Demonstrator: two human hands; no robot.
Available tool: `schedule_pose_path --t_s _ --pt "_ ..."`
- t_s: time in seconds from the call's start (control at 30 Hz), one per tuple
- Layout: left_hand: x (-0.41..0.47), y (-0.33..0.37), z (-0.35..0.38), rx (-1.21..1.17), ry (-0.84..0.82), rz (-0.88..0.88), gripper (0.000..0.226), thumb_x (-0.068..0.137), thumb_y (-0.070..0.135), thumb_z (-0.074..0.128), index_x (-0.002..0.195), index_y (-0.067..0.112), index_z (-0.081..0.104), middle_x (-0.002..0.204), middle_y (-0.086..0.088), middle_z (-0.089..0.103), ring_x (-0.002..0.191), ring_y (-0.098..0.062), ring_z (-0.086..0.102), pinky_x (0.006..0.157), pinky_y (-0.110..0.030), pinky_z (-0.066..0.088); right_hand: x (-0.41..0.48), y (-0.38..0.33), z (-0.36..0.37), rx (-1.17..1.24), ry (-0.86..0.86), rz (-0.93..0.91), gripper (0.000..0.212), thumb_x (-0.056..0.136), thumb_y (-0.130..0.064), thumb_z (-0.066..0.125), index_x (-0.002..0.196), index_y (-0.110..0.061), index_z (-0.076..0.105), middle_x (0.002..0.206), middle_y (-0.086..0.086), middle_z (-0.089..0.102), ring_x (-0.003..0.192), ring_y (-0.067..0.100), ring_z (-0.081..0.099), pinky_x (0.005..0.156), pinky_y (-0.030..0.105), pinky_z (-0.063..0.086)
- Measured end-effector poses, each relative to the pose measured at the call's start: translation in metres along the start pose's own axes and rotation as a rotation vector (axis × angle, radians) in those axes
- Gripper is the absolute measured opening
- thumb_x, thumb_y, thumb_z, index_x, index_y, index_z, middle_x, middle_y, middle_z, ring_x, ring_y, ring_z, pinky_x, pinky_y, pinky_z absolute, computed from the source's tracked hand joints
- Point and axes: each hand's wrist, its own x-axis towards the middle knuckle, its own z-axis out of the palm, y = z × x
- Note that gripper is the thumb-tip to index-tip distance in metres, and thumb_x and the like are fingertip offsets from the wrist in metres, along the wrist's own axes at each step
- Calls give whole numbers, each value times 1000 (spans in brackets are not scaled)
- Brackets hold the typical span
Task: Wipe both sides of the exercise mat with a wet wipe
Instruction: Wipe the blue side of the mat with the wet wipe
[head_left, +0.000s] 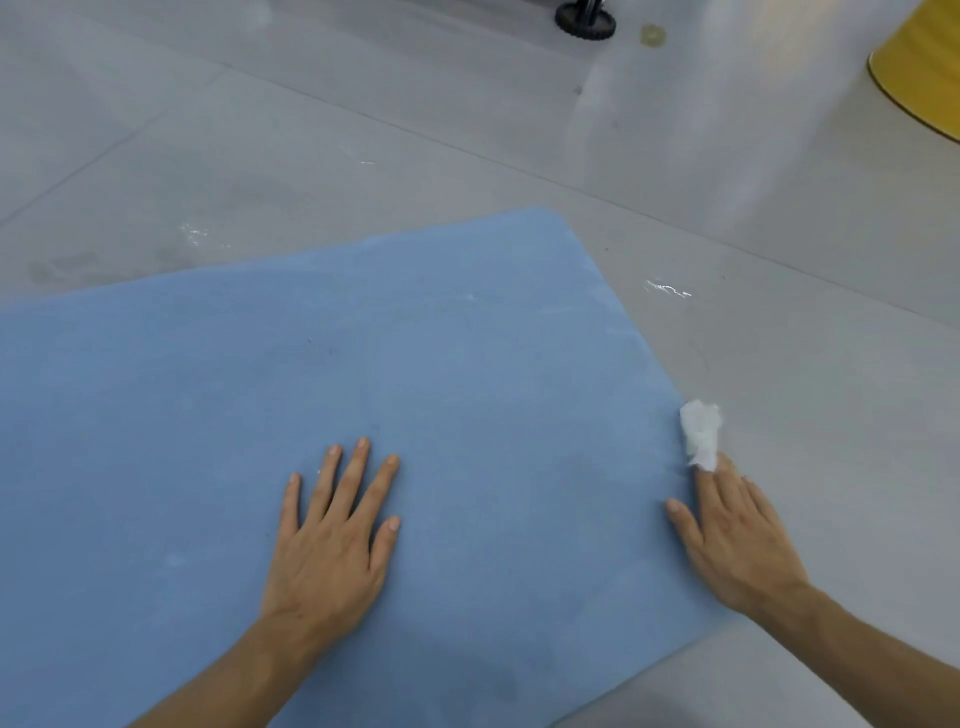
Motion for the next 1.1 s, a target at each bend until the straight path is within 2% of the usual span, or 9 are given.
schedule_pose_path --t_s 0.1,0.2,0.3,0.4,0.53,0.67,0.8,1.0,1.1 --pt "-1 1 1 4 -11 0 63 102 50 28 163 32 29 172 4 17 159 -23 13 124 -57 16 -16 -24 5 -6 -14 -247 83 105 -65 19 165 -8 17 171 10 19 157 21 19 126 34 12" --pt "0 1 0 -6 -20 -6 63 103 51 27 163 32 28 173 4 14 160 -23 10 125 -57 14 -35 -61 1 24 4 -395 81 107 -64 27 163 -6 23 171 7 20 158 18 17 127 29 5" --pt "0 1 -1 -9 -32 -3 63 103 51 27 163 32 28 173 4 14 160 -23 10 125 -57 13 -62 -104 -1 65 -59 -596 85 104 -68 35 163 -8 24 173 4 15 159 18 14 126 33 12" --pt "1 1 -2 -16 -48 -7 64 102 53 26 163 32 28 173 4 15 160 -23 11 125 -57 12 -88 -139 -3 29 -91 -768 84 101 -74 33 154 -12 46 173 3 18 159 19 16 121 36 22" --pt "-1 0 -3 -12 -54 -1 64 103 53 24 164 34 23 173 4 14 160 -24 10 125 -57 10 -109 -152 6 -73 -65 -922 65 101 -72 33 131 -24 65 170 -2 26 157 22 26 118 39 29" --pt "-5 2 -5 -17 -60 17 64 103 53 25 164 35 22 173 4 15 160 -26 11 125 -58 12 -109 -141 4 -46 -69 -831 76 101 -74 30 151 -20 49 171 -3 26 157 18 24 119 44 25" --pt "-9 3 -5 -6 -68 40 64 102 54 25 164 35 24 173 5 16 160 -25 9 125 -59 10 -81 -107 -2 -38 -87 -552 79 104 -68 30 164 -16 27 173 -2 17 159 12 15 123 46 16" --pt "-10 3 -7 -3 -58 57 65 102 54 25 163 33 27 173 4 16 160 -25 11 124 -59 12 -41 -23 -12 -155 -94 -295 77 107 -64 19 161 -11 34 164 3 39 153 16 26 127 38 4" --pt "-11 4 -7 1 -43 63 64 102 54 25 163 31 29 172 3 19 159 -27 13 123 -60 13 -35 18 -16 -234 -97 -206 81 105 -66 17 160 -10 36 163 3 42 152 19 33 127 41 11"
